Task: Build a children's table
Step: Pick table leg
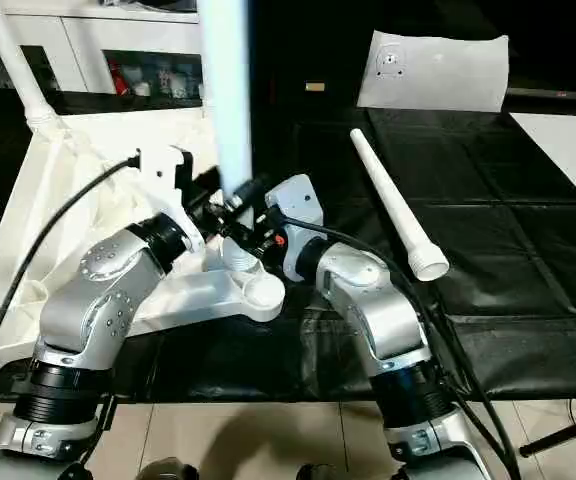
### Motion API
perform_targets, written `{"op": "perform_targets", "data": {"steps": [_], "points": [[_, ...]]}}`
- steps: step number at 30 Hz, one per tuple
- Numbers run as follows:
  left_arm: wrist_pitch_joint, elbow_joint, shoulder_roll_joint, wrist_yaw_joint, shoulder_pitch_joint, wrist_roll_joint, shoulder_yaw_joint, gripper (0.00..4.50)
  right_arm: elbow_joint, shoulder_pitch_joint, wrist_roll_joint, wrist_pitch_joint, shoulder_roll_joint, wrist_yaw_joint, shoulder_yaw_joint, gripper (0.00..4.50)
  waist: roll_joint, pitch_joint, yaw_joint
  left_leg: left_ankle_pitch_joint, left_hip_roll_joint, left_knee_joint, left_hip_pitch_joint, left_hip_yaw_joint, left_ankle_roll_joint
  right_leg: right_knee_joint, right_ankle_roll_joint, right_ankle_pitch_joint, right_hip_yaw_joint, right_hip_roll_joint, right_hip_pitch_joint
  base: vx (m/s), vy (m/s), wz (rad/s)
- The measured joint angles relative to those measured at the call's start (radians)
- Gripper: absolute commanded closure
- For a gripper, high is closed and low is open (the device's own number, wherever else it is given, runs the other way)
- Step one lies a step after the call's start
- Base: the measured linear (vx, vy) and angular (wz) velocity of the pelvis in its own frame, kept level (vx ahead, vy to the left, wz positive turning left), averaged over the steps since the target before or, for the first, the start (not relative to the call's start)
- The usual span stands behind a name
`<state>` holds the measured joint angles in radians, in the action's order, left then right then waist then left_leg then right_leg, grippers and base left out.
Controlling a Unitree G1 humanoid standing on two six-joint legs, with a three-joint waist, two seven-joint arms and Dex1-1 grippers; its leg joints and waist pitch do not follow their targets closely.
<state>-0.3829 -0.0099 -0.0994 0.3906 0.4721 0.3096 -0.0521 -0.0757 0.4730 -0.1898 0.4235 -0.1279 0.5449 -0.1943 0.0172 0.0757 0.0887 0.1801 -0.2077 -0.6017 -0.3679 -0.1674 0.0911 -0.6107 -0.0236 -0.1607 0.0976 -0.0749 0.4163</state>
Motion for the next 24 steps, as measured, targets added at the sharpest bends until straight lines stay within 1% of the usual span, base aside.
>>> {"op": "perform_targets", "data": {"steps": [1,3,4,6,14,22,24], "points": [[0.000,0.001,0.001,-0.002,0.000,0.000,0.000,2.25,0.000,0.000,0.000,0.000,0.000,0.000,0.000,2.69,0.000,0.000,0.000,0.000,0.000,0.000,0.000,0.000,0.000,0.000,0.000,0.000,0.000,0.000,0.000,0.000,0.000,0.00],[0.002,0.004,0.007,-0.009,0.000,-0.001,0.006,2.27,0.000,0.000,0.000,0.000,0.001,0.000,0.000,2.69,0.000,0.000,0.000,0.000,0.000,0.000,0.000,0.000,0.000,0.000,0.000,0.000,0.000,0.000,0.000,0.000,0.000,0.00],[0.004,0.006,0.010,-0.011,0.000,0.000,0.009,2.46,-0.001,0.001,0.000,0.000,0.003,-0.002,0.000,2.69,0.000,0.000,0.000,0.000,0.000,0.000,0.000,0.000,0.000,0.000,0.000,0.000,0.000,0.000,0.000,0.000,0.000,0.00],[0.010,0.008,0.011,-0.014,0.000,-0.001,0.014,2.56,-0.004,0.006,0.000,-0.001,0.004,-0.003,0.000,2.69,0.000,0.000,0.000,0.000,0.000,0.000,0.000,0.000,0.000,0.000,0.000,0.000,0.000,0.000,0.000,0.000,0.000,0.00],[0.011,0.016,0.011,-0.012,0.032,0.011,0.036,2.62,-0.009,0.037,0.002,-0.005,0.010,-0.016,0.005,2.69,0.000,0.000,0.001,0.000,0.000,0.000,0.000,0.000,0.000,0.000,0.000,0.000,0.000,0.000,0.000,0.000,0.000,0.00],[-0.008,0.018,0.002,-0.012,0.051,0.011,0.039,2.62,-0.019,0.039,-0.012,-0.011,0.029,-0.024,0.021,2.69,0.000,0.000,0.001,0.000,0.000,0.000,0.000,0.000,0.000,-0.001,0.000,0.001,0.000,0.000,0.000,0.000,0.000,0.00],[-0.012,0.018,-0.001,-0.010,0.058,0.012,0.039,2.62,-0.019,0.039,-0.018,-0.011,0.035,-0.024,0.030,1.99,0.000,0.000,0.001,0.000,0.000,0.000,0.001,0.000,0.000,-0.001,-0.001,0.001,0.000,0.000,0.000,0.000,0.000,0.00]]}}
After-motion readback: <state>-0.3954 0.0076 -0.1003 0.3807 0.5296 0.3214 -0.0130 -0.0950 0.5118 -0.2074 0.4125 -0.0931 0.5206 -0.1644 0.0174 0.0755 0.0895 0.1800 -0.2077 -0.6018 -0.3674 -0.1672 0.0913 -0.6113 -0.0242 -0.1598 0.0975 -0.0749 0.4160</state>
